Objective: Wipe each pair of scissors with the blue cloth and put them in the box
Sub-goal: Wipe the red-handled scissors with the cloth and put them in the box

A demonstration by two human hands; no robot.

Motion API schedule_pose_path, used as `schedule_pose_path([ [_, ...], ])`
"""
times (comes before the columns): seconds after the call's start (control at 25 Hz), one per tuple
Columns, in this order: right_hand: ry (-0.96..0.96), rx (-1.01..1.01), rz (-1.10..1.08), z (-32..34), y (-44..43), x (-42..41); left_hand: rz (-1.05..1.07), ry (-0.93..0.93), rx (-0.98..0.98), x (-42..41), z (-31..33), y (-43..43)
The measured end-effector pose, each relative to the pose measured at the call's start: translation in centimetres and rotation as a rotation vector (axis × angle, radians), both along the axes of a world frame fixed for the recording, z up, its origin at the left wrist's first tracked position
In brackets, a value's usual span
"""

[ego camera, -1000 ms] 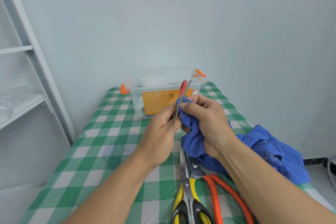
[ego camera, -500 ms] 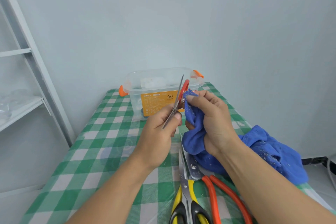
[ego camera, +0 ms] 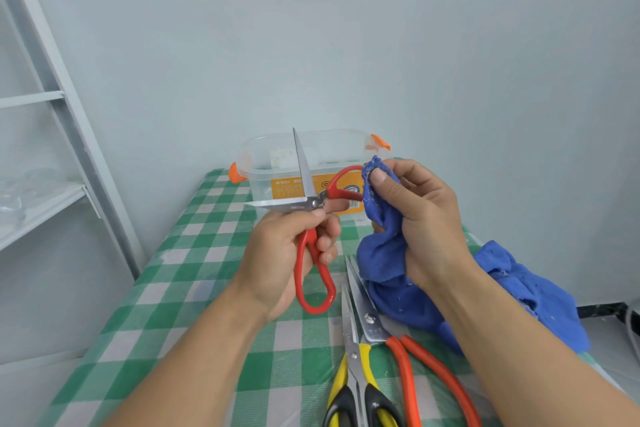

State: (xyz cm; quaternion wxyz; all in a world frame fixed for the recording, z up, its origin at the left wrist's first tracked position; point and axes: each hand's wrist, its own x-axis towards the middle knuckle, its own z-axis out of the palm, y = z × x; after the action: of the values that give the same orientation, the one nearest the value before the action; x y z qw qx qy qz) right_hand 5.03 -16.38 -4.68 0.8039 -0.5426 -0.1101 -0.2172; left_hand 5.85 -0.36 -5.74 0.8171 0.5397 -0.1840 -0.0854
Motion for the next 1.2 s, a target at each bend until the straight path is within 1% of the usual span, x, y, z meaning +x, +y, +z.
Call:
schedule_pose_path([
  [0.08,-0.051,-0.133,-0.007,-0.3,-0.5,0.3,-0.025,0.035,0.032,0.1,0.1,0.3],
  [0.2,-0.129,-0.417,-0.002,-0.4,-1.0,0.4,-0.068,0.052,0.067,-0.1,0.4,0.4],
  [0.32,-0.187,-0.571,0.050,-0.5,-1.4,0.5,-0.115,0.090,0.080,-0.2,0.6,0.7],
  [0.48,-0.178,-0.725,0.001,-1.0,-1.9,1.0,-0.214,0.143,0.097,-0.3,0.7,0.9],
  [0.64,-0.135,-0.717,-0.043,-1.3,-2.2,1.4,-0.289,0.148,0.109,-0.4,1.0,1.1],
  [0.76,-0.052,-0.663,0.083,-1.0,-2.5,1.4,-0.298,0.174,0.107,-0.2,1.1,1.6],
  [0.84,-0.041,-0.645,0.157,-1.0,-2.5,1.2,-0.315,0.205,0.118,-0.1,1.1,2.0],
  [0.96,-0.045,-0.668,0.143,-1.0,-2.4,1.0,-0.326,0.241,0.147,0.1,1.1,2.2],
  [1.04,-0.008,-0.644,0.123,-1.1,-2.5,1.1,-0.284,0.221,0.143,0.5,1.0,2.6],
  [1.12,0.044,-0.613,0.100,-1.1,-2.6,1.2,-0.193,0.173,0.163,0.9,0.9,2.8],
  [1.2,0.100,-0.594,0.090,-1.2,-2.5,1.2,-0.035,0.102,0.262,1.1,0.8,2.9],
])
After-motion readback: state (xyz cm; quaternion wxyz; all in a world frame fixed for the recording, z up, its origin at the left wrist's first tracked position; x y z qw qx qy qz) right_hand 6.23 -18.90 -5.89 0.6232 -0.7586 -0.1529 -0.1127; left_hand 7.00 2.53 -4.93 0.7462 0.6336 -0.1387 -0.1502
